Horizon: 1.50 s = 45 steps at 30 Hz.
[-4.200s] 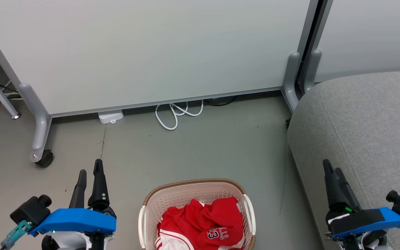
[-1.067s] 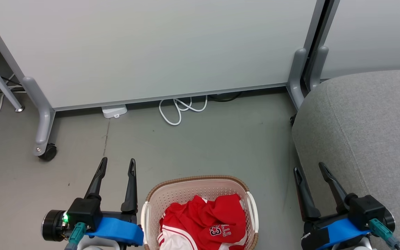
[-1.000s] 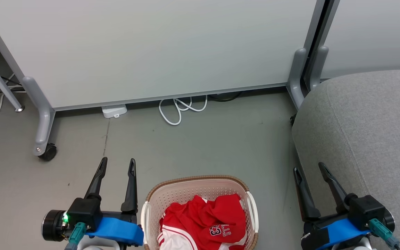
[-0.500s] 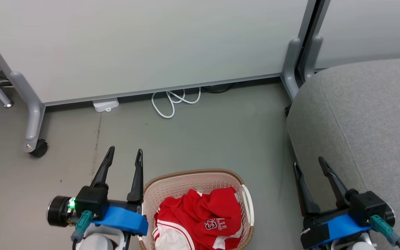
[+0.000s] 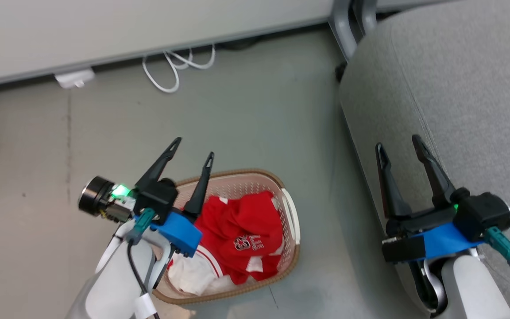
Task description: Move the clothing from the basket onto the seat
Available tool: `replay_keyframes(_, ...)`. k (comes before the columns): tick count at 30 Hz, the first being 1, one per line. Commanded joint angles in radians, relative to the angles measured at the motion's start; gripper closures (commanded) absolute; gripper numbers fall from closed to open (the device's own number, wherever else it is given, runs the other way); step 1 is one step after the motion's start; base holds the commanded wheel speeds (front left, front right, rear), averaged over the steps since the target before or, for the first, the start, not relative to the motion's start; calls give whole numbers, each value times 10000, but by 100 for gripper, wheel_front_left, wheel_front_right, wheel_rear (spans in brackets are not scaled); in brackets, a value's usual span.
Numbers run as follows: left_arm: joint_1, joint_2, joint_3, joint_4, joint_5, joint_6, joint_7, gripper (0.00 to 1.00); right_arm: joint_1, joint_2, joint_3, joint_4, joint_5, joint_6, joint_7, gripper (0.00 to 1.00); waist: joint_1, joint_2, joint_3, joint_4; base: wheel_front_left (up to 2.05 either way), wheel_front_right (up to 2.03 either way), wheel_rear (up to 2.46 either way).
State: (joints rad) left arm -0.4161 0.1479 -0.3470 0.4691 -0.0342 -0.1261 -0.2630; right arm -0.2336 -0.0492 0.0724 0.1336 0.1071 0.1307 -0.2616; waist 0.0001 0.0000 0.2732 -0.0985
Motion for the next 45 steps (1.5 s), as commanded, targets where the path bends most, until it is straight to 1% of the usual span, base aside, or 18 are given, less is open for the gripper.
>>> replay_keyframes(1, -448, 208, -468, 316, -88, -43, -29, 0, -310, -20, 22, -90, 55, 1, -51, 0, -1, 0, 1028, -646, 0, 0, 0)
replay_keyframes(4, -1163, 570, -1224, 956, -327, -39, -26, 0, -704, -17, 131, -224, 134, 1, -51, 0, -1, 0, 1678, -927, 0, 0, 0)
replay_keyframes(14, -3002, 1222, -3518, 3147, -1003, -40, -28, 0, -1510, -14, 278, -646, 436, 1, -49, 0, -1, 0, 3284, -1525, 0, 0, 0)
replay_keyframes(19, -3856, 1365, -4826, 4401, -1405, -41, -28, 0, -1818, -14, 368, -880, 540, 1, -48, 0, -1, 0, 4005, -1748, 0, 0, 0)
replay_keyframes(20, -3856, 1365, -4826, 4401, -1405, -41, -28, 0, -1818, -14, 368, -880, 540, 1, -48, 0, -1, 0, 4005, -1748, 0, 0, 0)
replay_keyframes(24, -4517, 1425, -5956, 5317, -1746, -40, 49, 0, -2041, -14, 447, -1088, 617, 1, -48, 0, -1, 0, 4558, -1915, 0, 0, 0)
replay_keyframes(27, -4932, 1451, -6849, 5808, -2026, -40, 171, 0, -2172, -14, 514, -1257, 641, 1, -48, 0, -1, 0, 4927, -2031, 0, 0, 0)
replay_keyframes(33, -5795, 1718, -8446, 6511, -2402, -40, 463, 0, -2308, -14, 640, -1646, 657, 1, -48, 0, -1, 0, 5628, -2242, 0, 0, 0)
replay_keyframes(38, -6389, 1876, -9085, 6911, -2496, -41, 748, 0, -2308, -14, 677, -1935, 633, 1, -49, 0, -1, 0, 6167, -2404, 0, 0, 0)
replay_keyframes(41, -6647, 2024, -9242, 7011, -2399, -41, 942, 0, -2317, -13, 709, -2048, 702, 1, -48, 0, -1, 0, 6482, -2528, 0, 0, 0)
replay_keyframes(45, -6928, 2068, -9330, 6997, -2353, -41, 1017, 0, -2276, -14, 698, -2172, 755, 1, -48, 0, -1, 0, 6820, -2630, 0, 0, 0)
